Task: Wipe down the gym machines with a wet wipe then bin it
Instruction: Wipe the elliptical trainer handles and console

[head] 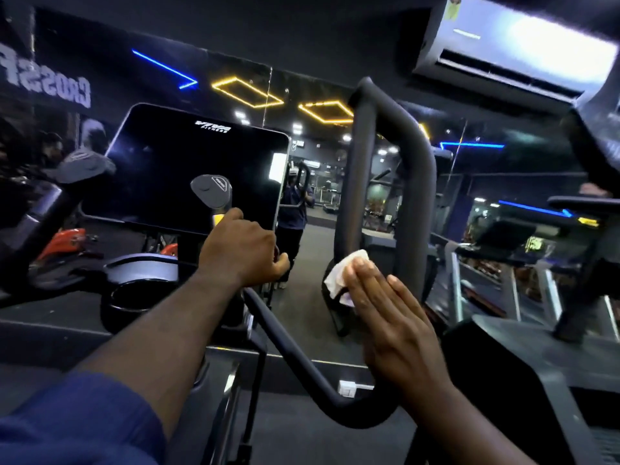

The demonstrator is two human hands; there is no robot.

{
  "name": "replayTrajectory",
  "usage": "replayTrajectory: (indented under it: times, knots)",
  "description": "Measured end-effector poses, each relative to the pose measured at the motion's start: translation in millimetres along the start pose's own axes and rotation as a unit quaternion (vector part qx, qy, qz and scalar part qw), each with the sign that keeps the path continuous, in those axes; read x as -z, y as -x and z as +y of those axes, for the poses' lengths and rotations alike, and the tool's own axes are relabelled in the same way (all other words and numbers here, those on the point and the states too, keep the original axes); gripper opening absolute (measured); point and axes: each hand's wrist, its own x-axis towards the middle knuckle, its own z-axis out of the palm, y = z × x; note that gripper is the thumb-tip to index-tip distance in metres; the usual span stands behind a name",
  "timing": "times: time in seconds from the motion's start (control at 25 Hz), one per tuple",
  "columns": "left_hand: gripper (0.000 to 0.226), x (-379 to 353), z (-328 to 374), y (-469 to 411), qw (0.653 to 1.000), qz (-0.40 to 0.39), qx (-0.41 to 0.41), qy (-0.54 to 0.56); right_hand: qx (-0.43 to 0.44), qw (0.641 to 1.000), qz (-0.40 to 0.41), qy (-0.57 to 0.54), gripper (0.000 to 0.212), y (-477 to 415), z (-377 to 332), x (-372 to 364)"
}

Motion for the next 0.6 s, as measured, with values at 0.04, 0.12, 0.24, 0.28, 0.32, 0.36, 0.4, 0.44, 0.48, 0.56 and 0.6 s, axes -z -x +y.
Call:
replayTrajectory:
  times: [0.04, 0.12, 0.24, 0.28, 0.32, 0.36, 0.4, 0.44, 0.48, 0.56, 0.6]
  knots:
    - [0.061, -1.1, -0.4, 2.1, 1.0, 0.0, 0.002, 0.01, 0.024, 0.999, -0.034, 0.008, 0.076, -17.0, 0.4, 4.2]
    - [0.061, -1.4, -1.8, 4.0, 1.0, -0.001, 0.0, 0.023, 0.048, 0.995, -0.073, 0.038, 0.066, -53.5, -3.3, 8.2]
    - [0.059, 4.7, -5.0, 5.1, 0.999, -0.015, -0.014, 0.043, 0.037, 0.981, -0.12, 0.146, 0.073, -116.3, 0.7, 10.8]
    - [0.057, 5.7, -4.5, 6.9, 0.998, -0.019, -0.014, 0.058, 0.029, 0.978, -0.125, 0.165, 0.072, -130.3, 3.3, 12.8]
    - [0.056, 6.0, -5.4, 6.8, 0.997, -0.017, -0.012, 0.068, 0.021, 0.979, -0.114, 0.168, 0.066, -137.3, 5.5, 12.5]
    - [0.056, 7.9, -7.4, 5.8, 0.997, -0.015, -0.008, 0.077, 0.016, 0.983, -0.096, 0.157, 0.058, -139.1, 5.9, 12.3]
    - [0.055, 8.6, -8.8, 5.2, 0.996, -0.021, -0.001, 0.088, 0.019, 0.988, -0.073, 0.137, 0.049, -136.5, 6.1, 10.2]
    - [0.054, 9.5, -10.5, 4.0, 0.995, -0.031, 0.002, 0.097, 0.024, 0.993, -0.052, 0.106, 0.042, -131.5, 6.0, 8.4]
    - [0.052, 11.4, -11.0, 2.6, 0.994, -0.043, 0.003, 0.102, 0.036, 0.996, -0.031, 0.074, 0.035, -125.4, 6.0, 7.3]
    - [0.047, 17.7, -8.4, -5.9, 0.99, -0.071, 0.008, 0.12, 0.07, 0.997, -0.002, 0.033, 0.023, -118.7, 12.2, 11.0]
    - [0.044, 21.5, -7.2, -10.2, 0.984, -0.092, 0.011, 0.154, 0.086, 0.996, 0.0, 0.021, 0.022, -121.0, 20.1, 13.7]
